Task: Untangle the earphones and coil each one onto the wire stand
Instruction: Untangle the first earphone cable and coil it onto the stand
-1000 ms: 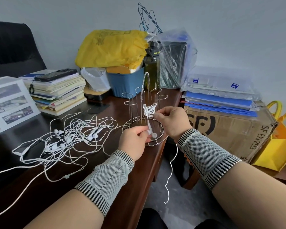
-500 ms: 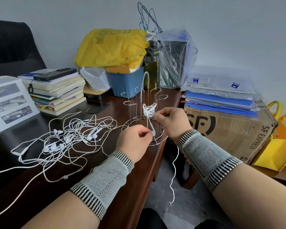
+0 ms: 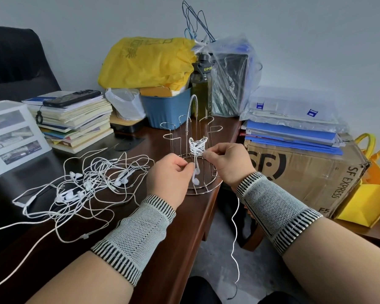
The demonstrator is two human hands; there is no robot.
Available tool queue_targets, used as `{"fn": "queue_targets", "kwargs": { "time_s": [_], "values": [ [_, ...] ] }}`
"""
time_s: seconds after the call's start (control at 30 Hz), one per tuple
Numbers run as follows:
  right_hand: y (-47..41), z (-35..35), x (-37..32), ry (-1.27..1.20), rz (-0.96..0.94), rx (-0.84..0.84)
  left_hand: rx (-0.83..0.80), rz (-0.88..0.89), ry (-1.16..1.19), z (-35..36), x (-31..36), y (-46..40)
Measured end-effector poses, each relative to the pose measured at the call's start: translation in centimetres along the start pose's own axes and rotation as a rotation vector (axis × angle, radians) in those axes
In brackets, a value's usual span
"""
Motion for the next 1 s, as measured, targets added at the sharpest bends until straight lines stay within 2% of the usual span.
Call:
{"fn": "queue_targets", "kwargs": {
  "time_s": [0.27,0.37,0.5,0.67,0.83,1.0],
  "values": [
    [0.2,0.1,0.0,-0.032,0.010,-0.003,0.026,0.029,0.120,-1.6,-0.6,-1.3],
    [0.3,0.2,-0.1,-0.026,0.012,-0.009,-0.106,0.014,0.255,-1.1,-0.5,-1.8],
    [0.4,0.7,-0.5,-0.012,0.004,-0.031,-0.297,0.012,0.270,0.0,-0.2,-2.6],
    [0.6,0.8,-0.5,-0.004,0.009,-0.056,-0.359,-0.040,0.334,0.3,-0.7,-3.6],
    [0.5,0.7,0.1,-0.002,0.093,-0.093,-0.450,-0.123,0.563,1.1,-1.1,-3.3],
    [0.2,1.3,1.4,-0.321,0.249,-0.102,-0.483,-0.120,0.633,1.4,-1.2,-3.3]
  ]
}}
Point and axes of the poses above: each hand's wrist, its own y-axis away from the middle knuckle, its own z-axis out of the palm, x = y × z, the point moved 6 cm from there along -y, towards the middle knuckle, and after that the axes turned 5 degrees about -y, right-handed, at the moved point
